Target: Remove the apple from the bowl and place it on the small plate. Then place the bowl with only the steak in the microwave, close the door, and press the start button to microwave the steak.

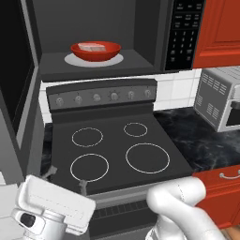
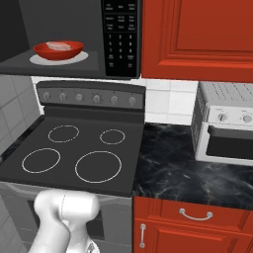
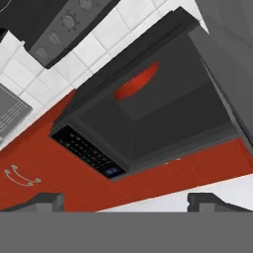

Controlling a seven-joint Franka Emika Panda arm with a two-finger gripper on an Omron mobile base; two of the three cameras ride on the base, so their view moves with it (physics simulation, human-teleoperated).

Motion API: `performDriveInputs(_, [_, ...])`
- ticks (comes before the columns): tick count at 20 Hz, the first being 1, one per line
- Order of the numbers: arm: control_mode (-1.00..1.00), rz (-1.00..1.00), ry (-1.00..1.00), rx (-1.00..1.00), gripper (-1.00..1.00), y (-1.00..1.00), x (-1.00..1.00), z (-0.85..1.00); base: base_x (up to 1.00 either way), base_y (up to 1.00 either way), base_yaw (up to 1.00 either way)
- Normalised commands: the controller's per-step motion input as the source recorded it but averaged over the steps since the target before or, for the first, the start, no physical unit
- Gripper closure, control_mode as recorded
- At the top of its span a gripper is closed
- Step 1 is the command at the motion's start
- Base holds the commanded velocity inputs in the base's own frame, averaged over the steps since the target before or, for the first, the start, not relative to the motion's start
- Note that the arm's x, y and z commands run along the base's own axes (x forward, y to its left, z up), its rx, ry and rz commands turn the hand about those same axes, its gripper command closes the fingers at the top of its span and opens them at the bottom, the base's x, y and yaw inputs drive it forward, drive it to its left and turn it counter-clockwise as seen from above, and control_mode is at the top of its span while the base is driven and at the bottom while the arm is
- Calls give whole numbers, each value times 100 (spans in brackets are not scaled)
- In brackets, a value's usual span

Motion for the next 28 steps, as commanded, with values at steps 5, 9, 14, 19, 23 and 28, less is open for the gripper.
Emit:
performDriveInputs(5, [-100,0,-2,-3,-100,89,0,-75,0,0,0])
performDriveInputs(9, [-100,0,0,-12,-100,100,0,-2,0,0,0])
performDriveInputs(14, [-100,0,1,-12,-100,100,7,7,0,0,0])
performDriveInputs(19, [-100,-6,1,-1,-100,55,4,79,0,0,0])
performDriveInputs(23, [-100,-14,2,0,-100,-55,0,90,0,0,0])
performDriveInputs(28, [-100,-8,-12,13,-100,-100,-21,68,0,0,0])
